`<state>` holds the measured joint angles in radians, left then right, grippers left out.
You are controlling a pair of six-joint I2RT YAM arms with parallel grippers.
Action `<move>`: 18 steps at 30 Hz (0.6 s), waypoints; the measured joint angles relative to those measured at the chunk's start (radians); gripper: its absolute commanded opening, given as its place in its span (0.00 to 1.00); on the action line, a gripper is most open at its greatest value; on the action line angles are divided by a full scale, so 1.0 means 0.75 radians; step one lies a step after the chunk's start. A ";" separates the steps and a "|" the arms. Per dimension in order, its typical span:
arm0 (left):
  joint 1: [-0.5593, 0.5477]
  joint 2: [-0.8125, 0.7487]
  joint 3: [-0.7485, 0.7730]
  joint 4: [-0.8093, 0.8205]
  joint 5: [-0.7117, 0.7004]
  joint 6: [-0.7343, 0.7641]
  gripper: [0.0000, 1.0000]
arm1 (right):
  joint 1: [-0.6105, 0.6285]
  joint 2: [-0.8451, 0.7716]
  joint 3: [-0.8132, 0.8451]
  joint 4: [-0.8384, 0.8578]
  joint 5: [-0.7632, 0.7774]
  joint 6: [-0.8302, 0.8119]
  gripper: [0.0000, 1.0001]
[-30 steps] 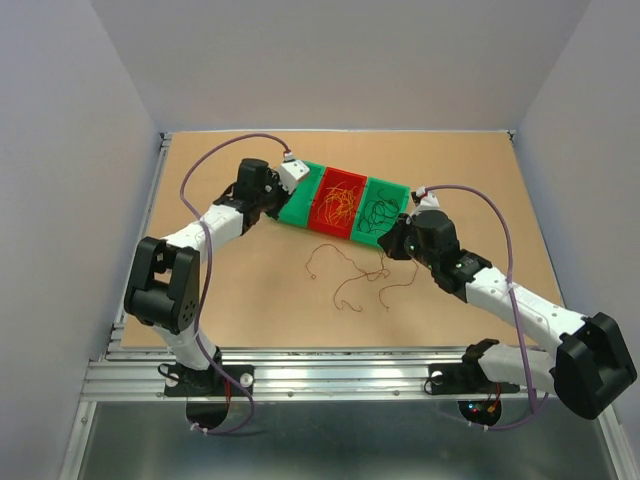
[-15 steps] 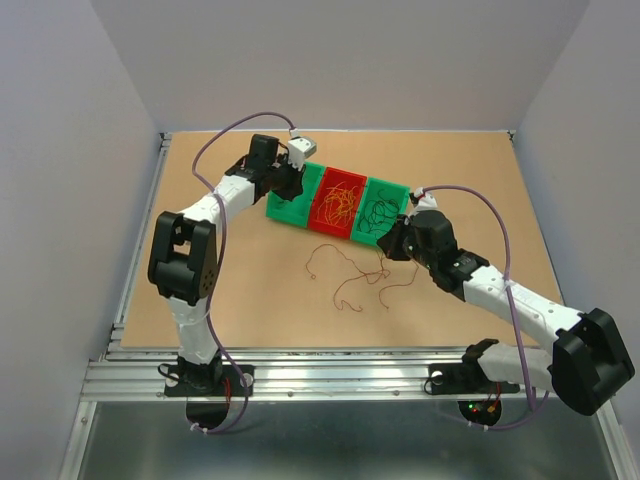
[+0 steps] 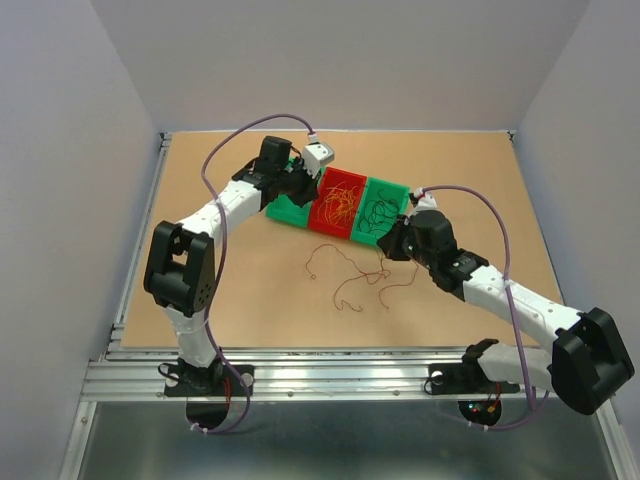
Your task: Untangle the cables
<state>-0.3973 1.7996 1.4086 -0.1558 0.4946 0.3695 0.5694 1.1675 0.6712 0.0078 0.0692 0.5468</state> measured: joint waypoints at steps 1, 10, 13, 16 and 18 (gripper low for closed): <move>-0.010 0.007 -0.001 -0.006 0.010 0.011 0.00 | 0.000 0.000 0.000 0.000 0.000 0.000 0.06; 0.026 0.014 -0.012 0.003 0.027 0.031 0.00 | 0.000 0.001 0.000 0.000 -0.006 0.000 0.06; 0.074 0.028 -0.011 0.018 0.051 0.031 0.00 | 0.000 0.001 0.000 0.000 -0.009 0.000 0.06; 0.127 0.090 -0.009 0.046 0.070 0.032 0.00 | 0.000 0.001 0.000 0.000 -0.010 0.000 0.06; 0.149 0.141 -0.007 0.064 0.054 0.034 0.00 | 0.000 0.001 0.000 0.000 -0.012 0.000 0.06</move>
<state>-0.2855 1.9057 1.4033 -0.1078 0.5354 0.3950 0.5694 1.1679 0.6712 0.0078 0.0601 0.5468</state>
